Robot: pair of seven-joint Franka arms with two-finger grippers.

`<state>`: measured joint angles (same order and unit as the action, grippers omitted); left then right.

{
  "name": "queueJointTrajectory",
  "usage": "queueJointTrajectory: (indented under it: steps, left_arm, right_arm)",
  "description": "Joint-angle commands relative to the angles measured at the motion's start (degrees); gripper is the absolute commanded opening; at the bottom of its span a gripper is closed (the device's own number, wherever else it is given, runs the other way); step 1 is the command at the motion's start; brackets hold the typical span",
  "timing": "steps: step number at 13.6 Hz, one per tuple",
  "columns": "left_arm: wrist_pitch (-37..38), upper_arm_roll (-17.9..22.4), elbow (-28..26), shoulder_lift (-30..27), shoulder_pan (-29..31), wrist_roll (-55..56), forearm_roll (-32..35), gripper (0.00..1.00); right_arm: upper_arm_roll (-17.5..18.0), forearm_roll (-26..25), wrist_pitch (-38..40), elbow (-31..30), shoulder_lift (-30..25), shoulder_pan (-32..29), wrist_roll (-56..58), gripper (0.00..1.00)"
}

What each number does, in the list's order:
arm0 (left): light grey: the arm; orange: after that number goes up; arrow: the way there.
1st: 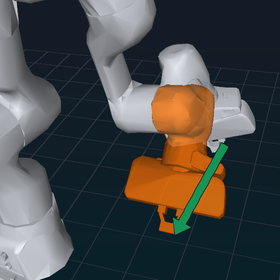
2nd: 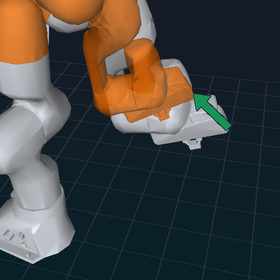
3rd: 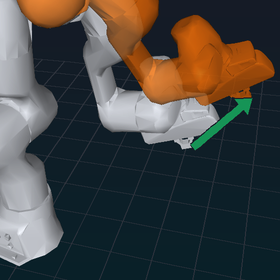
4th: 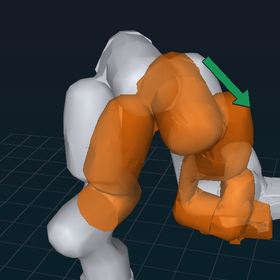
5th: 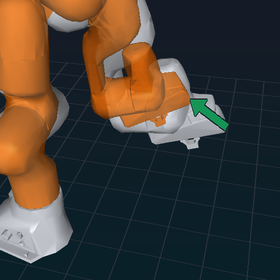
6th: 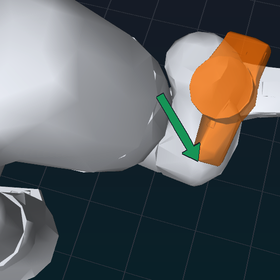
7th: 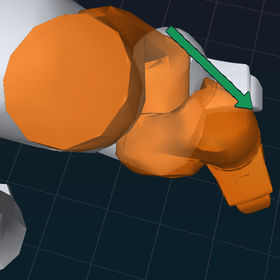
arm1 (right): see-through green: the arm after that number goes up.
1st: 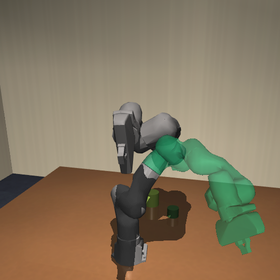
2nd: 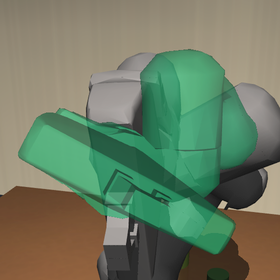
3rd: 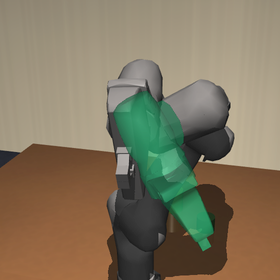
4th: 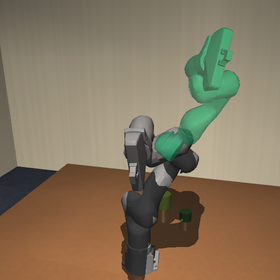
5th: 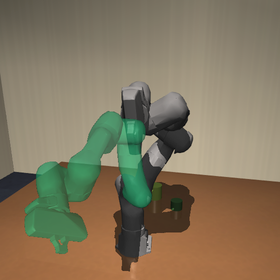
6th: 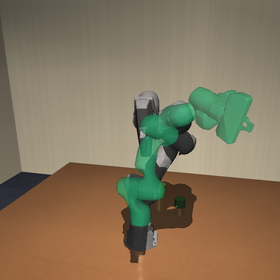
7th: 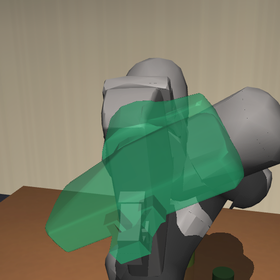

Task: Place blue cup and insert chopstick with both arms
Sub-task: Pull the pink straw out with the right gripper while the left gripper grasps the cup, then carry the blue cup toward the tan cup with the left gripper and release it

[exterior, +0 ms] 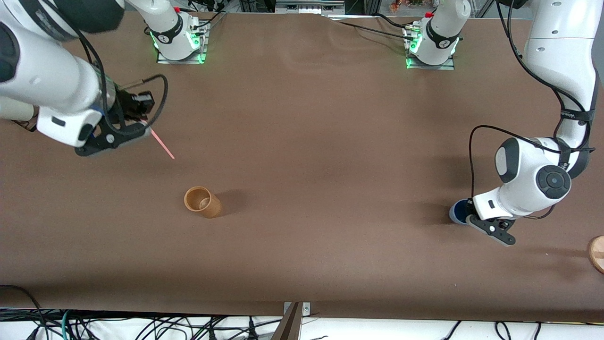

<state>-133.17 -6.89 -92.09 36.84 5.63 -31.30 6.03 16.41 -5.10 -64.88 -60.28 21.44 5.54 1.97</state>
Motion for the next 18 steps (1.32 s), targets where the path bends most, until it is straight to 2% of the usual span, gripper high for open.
queueJointTrajectory:
  steps: [1, 5, 7, 9, 12, 13, 14, 18]
  left_arm:
    - [2.21, -5.92, 0.07, -3.26, -0.62, 2.63, -1.1, 0.0]
    - [2.48, -16.55, -0.19, -2.74, -3.16, 22.98, -1.02, 0.0]
    - [1.96, -16.84, -0.02, -1.78, -9.64, 35.11, -0.84, 0.0]
    - [1.51, -16.57, -0.01, 0.15, -15.8, 43.14, 0.13, 0.0]
    - [-1.04, -13.94, 0.07, 1.48, -21.27, 50.01, 5.02, 0.0]
    - [-1.04, -14.02, -0.01, 1.57, -21.45, 50.81, 6.87, 0.36]
    - [-1.04, -14.11, -0.01, 1.92, -21.72, 51.6, 7.07, 0.99]
    - [1.32, -14.37, 0.07, -0.96, -21.54, 52.22, 6.46, 1.0]
  right_arm:
    - [0.46, 0.35, 4.84, 2.63, -3.93, -0.27, 0.5, 0.06]
    - [0.64, 2.02, 8.72, 2.8, -5.71, -0.45, 0.23, 0.06]
    - [1.34, 4.73, 8.2, 2.89, -5.63, -0.71, -0.21, 0.06]
    - [1.43, 5.01, 6.01, 3.15, -3.79, 0.42, -0.73, 0.07]
    - [5.36, 5.1, 0.04, 3.06, -0.8, 2.28, -10.64, 0.07]
    - [6.08, 5.01, -1.72, 3.06, 0.25, 2.98, -12.49, 0.07]
    - [6.17, 5.1, -3.22, 3.06, 1.13, 4.11, -14.69, 0.07]
    - [6.35, 5.19, -9.02, 3.06, 4.3, 8.42, -23.48, 0.07]
